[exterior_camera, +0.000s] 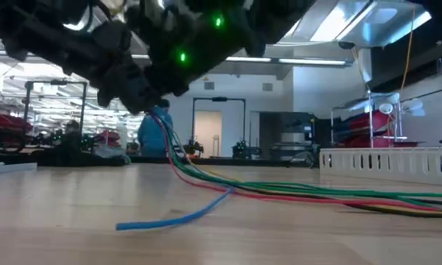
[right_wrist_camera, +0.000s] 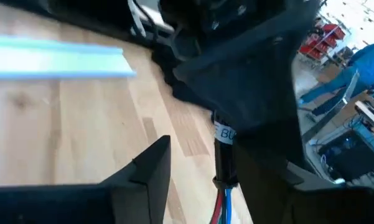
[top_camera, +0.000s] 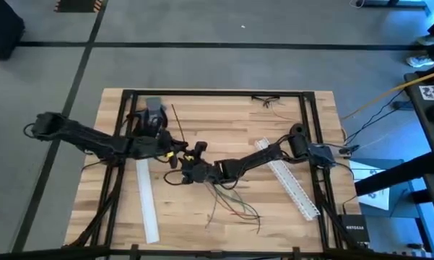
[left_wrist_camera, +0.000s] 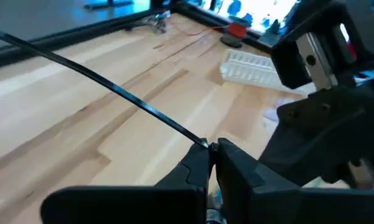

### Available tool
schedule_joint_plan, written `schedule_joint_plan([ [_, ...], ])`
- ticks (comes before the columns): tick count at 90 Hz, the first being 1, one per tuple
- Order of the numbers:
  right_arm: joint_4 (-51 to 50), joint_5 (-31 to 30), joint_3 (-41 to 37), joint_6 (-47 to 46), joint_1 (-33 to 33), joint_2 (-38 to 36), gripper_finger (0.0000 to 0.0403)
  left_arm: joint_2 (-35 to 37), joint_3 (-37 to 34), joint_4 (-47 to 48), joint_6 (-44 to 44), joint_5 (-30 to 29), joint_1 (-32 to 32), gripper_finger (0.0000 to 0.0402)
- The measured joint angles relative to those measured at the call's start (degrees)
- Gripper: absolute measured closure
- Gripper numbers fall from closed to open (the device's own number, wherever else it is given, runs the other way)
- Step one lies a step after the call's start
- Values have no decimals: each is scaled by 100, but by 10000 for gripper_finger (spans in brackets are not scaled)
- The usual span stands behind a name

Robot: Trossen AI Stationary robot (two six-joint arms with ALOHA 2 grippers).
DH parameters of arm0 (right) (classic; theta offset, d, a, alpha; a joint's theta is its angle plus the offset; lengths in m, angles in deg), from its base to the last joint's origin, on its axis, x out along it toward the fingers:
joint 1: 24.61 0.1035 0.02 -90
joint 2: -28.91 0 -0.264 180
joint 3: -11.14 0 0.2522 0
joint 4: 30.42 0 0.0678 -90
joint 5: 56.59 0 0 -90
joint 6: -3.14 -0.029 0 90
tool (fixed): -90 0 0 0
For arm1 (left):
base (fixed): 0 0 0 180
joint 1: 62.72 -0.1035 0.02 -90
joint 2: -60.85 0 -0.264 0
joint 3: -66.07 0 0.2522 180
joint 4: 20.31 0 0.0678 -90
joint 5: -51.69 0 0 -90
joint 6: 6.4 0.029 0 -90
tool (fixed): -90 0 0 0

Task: Ziptie cables
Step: Wrap the cables together using the black zip tie

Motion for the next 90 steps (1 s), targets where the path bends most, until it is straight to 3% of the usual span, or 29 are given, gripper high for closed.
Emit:
schedule_joint_plan([
  [27, 84, -208, 7, -342, -223, 283, 238, -648, 0, -246, -496, 7, -260, 387],
  [51, 84, -102, 4, -205, -409, 412, 243, -778, -21, -190, -695, 25, -420, 387],
  [62, -6, -87, 4, -155, -443, 431, 282, -787, -28, -151, -765, 48, -476, 387],
  [77, -67, -146, 11, -122, -446, 433, 385, -788, -28, -163, -758, 52, -483, 387],
  [90, -110, -24, 11, -102, -446, 433, 396, -787, -28, -145, -742, 76, -486, 387],
])
